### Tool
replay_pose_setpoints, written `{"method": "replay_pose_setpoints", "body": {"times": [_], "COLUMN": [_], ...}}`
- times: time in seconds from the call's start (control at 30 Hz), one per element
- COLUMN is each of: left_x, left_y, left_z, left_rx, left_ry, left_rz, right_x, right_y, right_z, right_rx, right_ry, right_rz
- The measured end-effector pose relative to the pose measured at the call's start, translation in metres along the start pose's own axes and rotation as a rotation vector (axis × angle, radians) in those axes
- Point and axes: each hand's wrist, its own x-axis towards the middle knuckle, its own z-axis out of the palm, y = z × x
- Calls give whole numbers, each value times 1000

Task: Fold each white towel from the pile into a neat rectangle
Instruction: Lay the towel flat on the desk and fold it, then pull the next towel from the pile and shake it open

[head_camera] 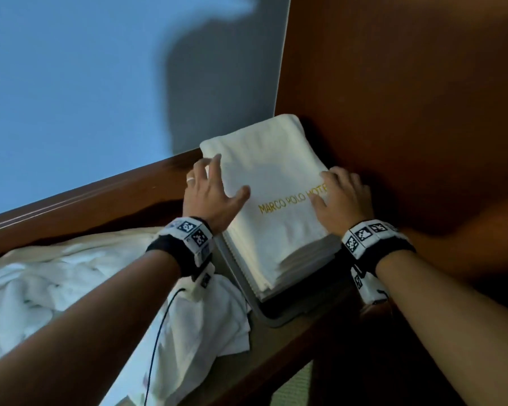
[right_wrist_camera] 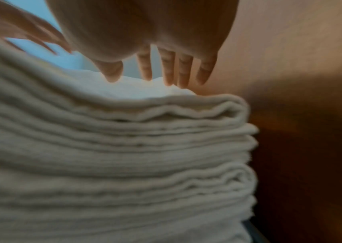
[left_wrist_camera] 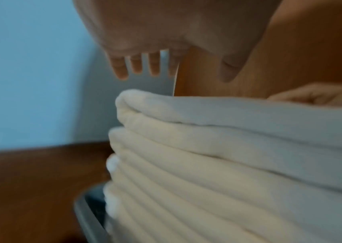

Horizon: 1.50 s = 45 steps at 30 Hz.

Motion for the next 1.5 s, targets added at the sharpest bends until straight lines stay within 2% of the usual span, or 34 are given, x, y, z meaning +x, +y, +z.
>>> {"method": "replay_pose_setpoints", "body": {"times": [0.07, 0.13, 0.23, 0.3, 0.5, 0.73, 0.87, 0.97, 1.03, 1.17, 1.33, 1.5], "left_x": [28, 55, 85, 93, 102, 100, 94, 77, 56, -2, -97, -194], "left_y": [-1, -5, -17, -29, -48, -45, -31, -37, -54, -107, -192, -283], "left_z": [-4, -3, -1, 7, 43, 39, 19, -7, -30, -100, -204, -286], "left_rx": [249, 466, 604, 597, 478, 450, 449, 423, 377, 373, 363, 367], "left_ry": [-68, -195, -352, -425, -504, -518, -552, -485, -443, -468, -371, -323], "left_rz": [210, 306, 292, 247, 189, 186, 162, 186, 174, 92, -25, -209], "right_x": [-4, -5, 1, 3, 8, 6, 1, -9, -18, -31, -84, -159], "right_y": [-21, -33, -37, -38, -27, -16, -17, -23, -33, -75, -188, -327], "right_z": [-1, 4, 17, 28, 58, 49, 37, 22, 11, -14, -21, 4], "right_rx": [14, 46, 153, 198, 181, 187, 142, 76, 15, 36, 123, 259], "right_ry": [-106, -277, -500, -570, -573, -636, -624, -576, -492, -305, -196, -345], "right_rz": [-81, -49, 38, 48, 35, -9, -4, 23, 4, -45, -122, -253]}}
